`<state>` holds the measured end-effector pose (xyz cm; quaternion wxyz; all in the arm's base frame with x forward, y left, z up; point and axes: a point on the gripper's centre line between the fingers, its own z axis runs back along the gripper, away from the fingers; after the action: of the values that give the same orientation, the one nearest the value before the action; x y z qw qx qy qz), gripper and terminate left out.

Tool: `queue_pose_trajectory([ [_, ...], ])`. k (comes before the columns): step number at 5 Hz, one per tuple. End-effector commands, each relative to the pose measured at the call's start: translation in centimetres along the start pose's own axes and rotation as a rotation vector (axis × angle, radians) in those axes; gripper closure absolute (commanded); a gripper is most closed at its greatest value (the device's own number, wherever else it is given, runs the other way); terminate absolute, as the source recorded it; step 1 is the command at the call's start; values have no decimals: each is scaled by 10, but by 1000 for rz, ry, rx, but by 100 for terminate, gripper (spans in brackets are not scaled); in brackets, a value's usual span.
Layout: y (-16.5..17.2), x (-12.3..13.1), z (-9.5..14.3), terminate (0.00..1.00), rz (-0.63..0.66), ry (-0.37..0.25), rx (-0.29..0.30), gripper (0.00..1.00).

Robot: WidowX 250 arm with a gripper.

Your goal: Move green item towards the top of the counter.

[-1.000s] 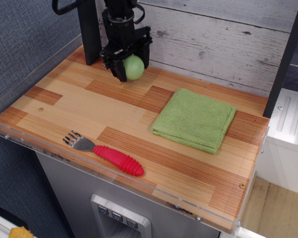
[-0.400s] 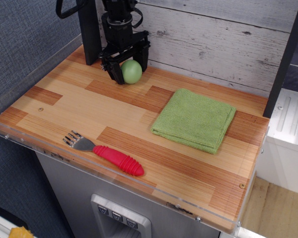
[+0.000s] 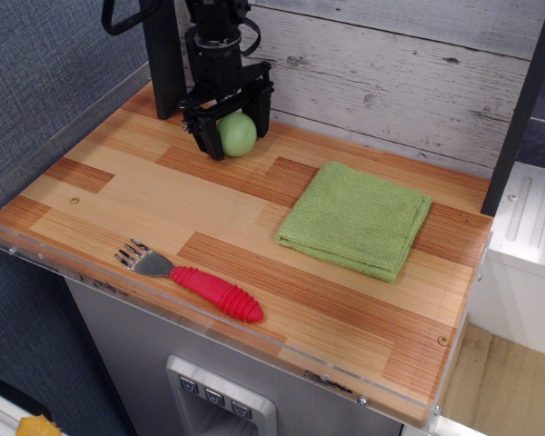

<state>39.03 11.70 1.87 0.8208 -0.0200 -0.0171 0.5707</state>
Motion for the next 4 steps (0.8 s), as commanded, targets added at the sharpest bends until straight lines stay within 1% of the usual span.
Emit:
queue_pose_trajectory([
  [1, -12, 15, 64, 0, -26, -126, -122, 0],
  [2, -13, 23, 68, 0, -25, -110, -130, 0],
  [3, -10, 19, 80, 0, -32, -104, -144, 0],
  [4, -9, 13, 94, 0, -71, -117, -175, 0],
])
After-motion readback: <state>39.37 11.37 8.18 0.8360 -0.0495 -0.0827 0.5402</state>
